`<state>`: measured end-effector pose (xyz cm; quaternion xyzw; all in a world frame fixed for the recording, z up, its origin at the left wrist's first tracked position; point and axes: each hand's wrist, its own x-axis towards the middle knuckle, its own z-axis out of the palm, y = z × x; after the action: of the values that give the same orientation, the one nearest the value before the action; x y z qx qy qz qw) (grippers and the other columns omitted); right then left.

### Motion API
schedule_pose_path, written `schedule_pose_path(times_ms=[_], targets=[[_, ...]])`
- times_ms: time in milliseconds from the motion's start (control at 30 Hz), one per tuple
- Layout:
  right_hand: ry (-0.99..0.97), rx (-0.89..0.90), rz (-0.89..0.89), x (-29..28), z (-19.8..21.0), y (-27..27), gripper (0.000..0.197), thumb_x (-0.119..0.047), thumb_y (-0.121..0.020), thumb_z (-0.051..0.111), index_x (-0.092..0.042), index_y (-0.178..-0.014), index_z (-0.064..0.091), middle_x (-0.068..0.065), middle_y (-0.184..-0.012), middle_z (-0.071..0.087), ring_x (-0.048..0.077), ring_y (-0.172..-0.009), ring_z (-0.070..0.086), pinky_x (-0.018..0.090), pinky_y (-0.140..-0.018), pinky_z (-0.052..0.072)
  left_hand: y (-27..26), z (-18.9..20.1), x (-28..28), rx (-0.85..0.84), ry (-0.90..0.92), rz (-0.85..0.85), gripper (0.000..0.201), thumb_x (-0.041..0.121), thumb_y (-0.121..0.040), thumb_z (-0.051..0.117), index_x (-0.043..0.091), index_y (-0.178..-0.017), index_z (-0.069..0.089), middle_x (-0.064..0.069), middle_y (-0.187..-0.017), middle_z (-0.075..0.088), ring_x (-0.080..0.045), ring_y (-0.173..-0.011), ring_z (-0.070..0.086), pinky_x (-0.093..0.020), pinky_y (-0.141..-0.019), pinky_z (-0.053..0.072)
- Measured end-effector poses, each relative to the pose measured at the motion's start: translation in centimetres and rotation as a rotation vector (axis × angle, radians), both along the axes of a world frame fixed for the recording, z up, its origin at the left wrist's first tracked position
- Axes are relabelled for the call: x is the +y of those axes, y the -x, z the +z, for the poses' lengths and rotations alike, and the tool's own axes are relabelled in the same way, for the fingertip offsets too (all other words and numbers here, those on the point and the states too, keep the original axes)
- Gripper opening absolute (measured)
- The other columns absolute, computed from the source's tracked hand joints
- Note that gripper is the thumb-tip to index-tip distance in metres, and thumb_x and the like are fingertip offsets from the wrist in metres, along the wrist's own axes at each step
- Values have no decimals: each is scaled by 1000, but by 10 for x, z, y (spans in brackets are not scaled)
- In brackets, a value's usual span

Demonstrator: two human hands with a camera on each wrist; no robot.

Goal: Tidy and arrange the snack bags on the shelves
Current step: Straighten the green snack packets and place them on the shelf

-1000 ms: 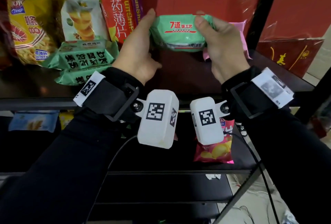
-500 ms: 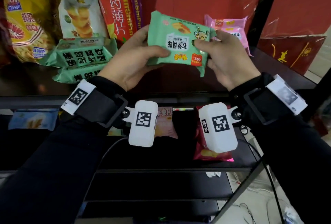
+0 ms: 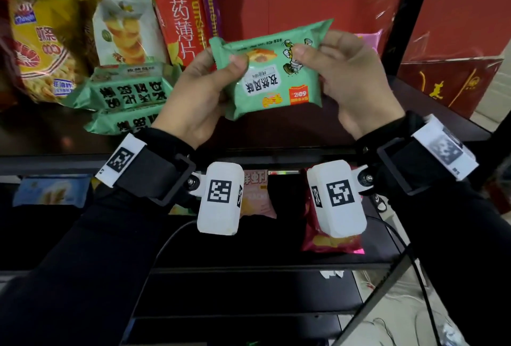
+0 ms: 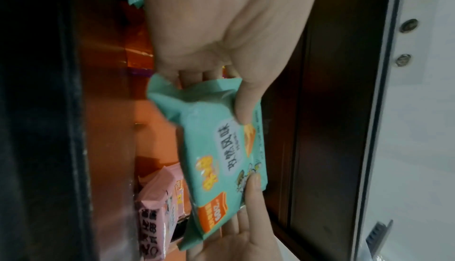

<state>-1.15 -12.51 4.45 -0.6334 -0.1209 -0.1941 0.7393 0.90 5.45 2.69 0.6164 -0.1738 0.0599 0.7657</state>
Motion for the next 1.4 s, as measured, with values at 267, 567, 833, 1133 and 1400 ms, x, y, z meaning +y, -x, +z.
schedule_pose_path(times_ms=[267,567,833,1133,1400], targets=[[585,-229,-59,4,28,8,52,-7,-76,76,-8,-124,59,-6,-112,63,4,-104,58,20,-97,46,10,37,-6,-507,-980,349,74,28,-75,79,21,-140,44,8,-135,50,-10,-127,46,-18,-103,34],[-25,246,-19,9,-2,2,25,-25,-90,64,-17,-113,56,-8,-106,61,0,-95,58,31,-88,45,-4,21,-20,82,395,-26,48,-9,-87,57,-1,-133,47,-18,-123,63,-28,-102,66,-46,-85,56],[-87,250,156,7,0,-7,6,-12,-88,65,-14,-93,63,3,-98,71,15,-91,69,30,-86,56,7,-6,-33,65,388,-34,43,4,-91,59,6,-133,49,-12,-127,63,-24,-114,63,-42,-91,55],[-32,81,-59,-17,48,-72,26,1,-83,68,4,-108,63,19,-104,70,31,-91,72,44,-77,59,11,-30,5,-290,-727,343,30,18,-89,66,16,-117,59,5,-105,64,-1,-98,58,-4,-86,39],[534,327,-277,0,25,-156,48,-30,-89,64,-7,-130,54,12,-130,59,26,-117,59,37,-99,49,15,-41,11,-352,-920,513,9,22,-91,61,24,-95,69,14,-86,64,-5,-86,61,-16,-73,42]])
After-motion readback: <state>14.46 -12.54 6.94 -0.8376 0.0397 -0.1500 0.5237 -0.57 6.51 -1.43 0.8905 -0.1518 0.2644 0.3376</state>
